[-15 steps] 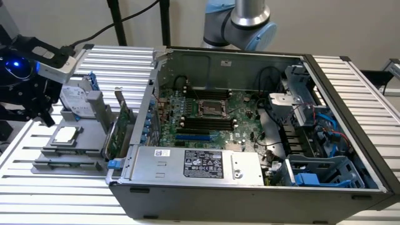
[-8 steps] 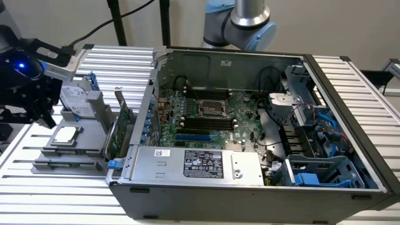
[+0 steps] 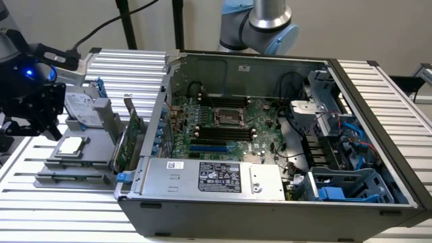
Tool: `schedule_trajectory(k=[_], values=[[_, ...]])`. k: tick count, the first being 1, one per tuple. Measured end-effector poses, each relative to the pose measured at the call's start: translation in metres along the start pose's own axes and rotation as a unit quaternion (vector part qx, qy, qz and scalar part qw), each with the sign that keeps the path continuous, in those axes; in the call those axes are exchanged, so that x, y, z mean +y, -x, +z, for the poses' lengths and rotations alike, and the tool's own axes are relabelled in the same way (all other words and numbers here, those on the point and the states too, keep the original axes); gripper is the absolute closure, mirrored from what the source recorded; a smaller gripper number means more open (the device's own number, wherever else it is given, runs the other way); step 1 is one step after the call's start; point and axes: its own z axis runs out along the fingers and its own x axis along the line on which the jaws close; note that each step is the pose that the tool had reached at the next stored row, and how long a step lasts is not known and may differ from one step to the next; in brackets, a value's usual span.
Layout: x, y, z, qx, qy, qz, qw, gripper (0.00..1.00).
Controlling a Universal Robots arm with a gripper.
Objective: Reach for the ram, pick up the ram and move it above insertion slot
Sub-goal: 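Pick up the ram and move it above insertion slot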
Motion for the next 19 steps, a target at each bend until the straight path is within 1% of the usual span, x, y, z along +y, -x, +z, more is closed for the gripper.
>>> schedule_trajectory(k=[3, 5, 7, 10, 14, 15, 17, 18, 19], values=[[-0.0001, 0.0, 0.0022, 0.0007, -0.0003, -0.027, 0.9996, 0.89], [-0.0001, 0.0001, 0.0037, 0.0012, -0.0005, -0.046, 0.999, 0.89], [-0.0001, 0.0001, 0.0051, 0.0017, -0.0007, -0.064, 0.998, 0.89], [-0.0002, 0.0001, 0.0066, 0.0024, -0.001, -0.091, 0.9958, 0.89], [-0.0002, -0.0001, 0.0072, 0.0033, -0.0014, -0.125, 0.9922, 0.89], [-0.0003, -0.0007, 0.0075, 0.0032, -0.0015, -0.127, 0.9919, 0.89], [-0.0005, -0.0017, 0.0073, 0.0033, -0.0014, -0.127, 0.9919, 0.88], [-0.0005, -0.0017, 0.0072, 0.0033, -0.0014, -0.127, 0.9919, 0.82], [-0.0006, -0.0018, 0.0072, 0.0033, -0.0014, -0.127, 0.9919, 0.82]])
